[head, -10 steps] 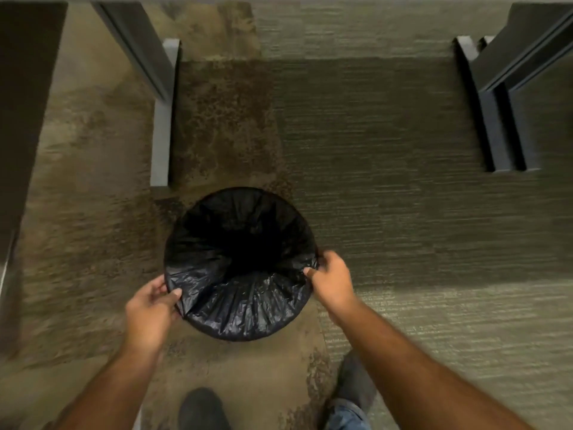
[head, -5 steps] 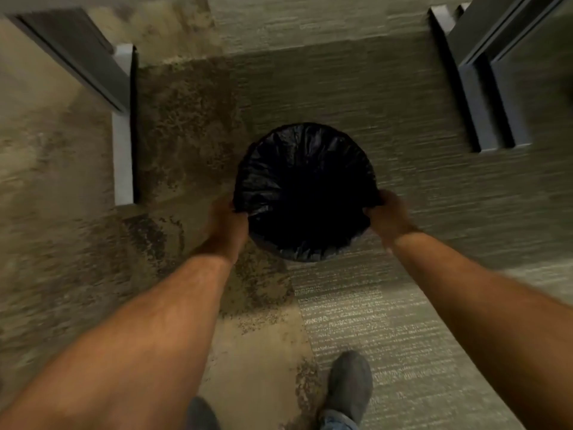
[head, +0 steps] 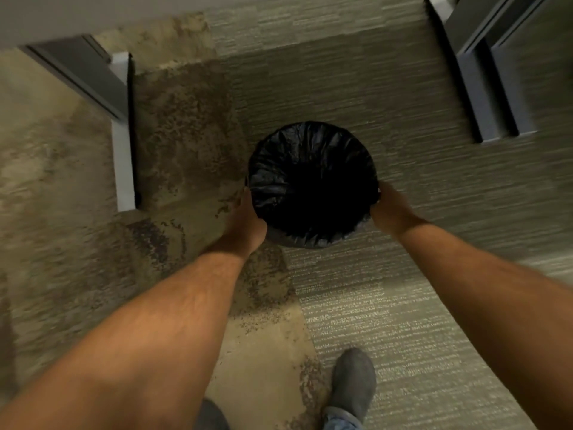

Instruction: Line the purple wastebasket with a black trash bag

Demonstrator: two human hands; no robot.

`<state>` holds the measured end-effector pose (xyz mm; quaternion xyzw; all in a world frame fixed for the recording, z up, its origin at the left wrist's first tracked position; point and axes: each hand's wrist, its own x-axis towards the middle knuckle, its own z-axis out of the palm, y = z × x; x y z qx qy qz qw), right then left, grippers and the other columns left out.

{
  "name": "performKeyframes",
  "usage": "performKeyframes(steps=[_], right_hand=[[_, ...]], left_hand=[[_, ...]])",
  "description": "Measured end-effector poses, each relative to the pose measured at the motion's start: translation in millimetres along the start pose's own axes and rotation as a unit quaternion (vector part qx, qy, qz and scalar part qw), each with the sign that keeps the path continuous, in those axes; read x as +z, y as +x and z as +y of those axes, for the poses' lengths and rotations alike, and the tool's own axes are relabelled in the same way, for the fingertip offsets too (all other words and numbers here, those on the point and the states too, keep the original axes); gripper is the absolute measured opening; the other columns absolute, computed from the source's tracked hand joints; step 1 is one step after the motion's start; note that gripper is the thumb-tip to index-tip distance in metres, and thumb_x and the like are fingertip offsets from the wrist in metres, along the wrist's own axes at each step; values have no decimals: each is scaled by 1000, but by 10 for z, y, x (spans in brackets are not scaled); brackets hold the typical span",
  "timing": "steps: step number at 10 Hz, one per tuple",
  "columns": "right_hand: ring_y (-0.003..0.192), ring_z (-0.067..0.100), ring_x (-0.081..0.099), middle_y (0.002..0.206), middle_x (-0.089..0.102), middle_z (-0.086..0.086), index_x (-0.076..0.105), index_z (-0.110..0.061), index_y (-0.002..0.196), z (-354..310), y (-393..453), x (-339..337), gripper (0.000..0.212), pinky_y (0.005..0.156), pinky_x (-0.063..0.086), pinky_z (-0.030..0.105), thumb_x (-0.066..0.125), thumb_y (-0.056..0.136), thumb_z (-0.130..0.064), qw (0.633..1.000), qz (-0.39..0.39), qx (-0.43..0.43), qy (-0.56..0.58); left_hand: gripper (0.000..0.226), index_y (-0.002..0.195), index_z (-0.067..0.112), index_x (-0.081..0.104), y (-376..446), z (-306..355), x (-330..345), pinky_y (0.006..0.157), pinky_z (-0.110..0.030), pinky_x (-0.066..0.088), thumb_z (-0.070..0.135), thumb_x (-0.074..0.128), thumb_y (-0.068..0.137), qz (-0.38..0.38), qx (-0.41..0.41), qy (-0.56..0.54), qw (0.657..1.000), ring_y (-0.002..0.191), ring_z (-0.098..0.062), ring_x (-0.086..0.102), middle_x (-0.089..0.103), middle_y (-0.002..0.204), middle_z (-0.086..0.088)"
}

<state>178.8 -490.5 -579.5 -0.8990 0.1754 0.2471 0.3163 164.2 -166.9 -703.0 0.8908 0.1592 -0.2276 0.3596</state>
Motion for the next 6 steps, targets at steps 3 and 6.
performKeyframes(steps=[3, 6], right_hand=[[123, 43, 66, 136, 69, 22, 61, -2, 138, -42, -503, 56, 36, 105, 54, 50, 56, 105, -16, 999, -17, 28, -43], [111, 40, 70, 129, 69, 18, 52, -12, 149, -201, -1177, -55, 54, 93, 59, 44, 62, 96, -9, 1000, -7, 10, -5]], left_hand=[[80, 169, 25, 22, -1094, 787, -560, 117, -51, 43, 13, 56, 98, 16, 30, 201, 979, 152, -36, 35, 26, 172, -8], [81, 163, 19, 37, -1677, 838, -910, 124, -46, 37, 17, 71, 90, 42, 48, 234, 970, 154, -34, 34, 35, 169, -9]])
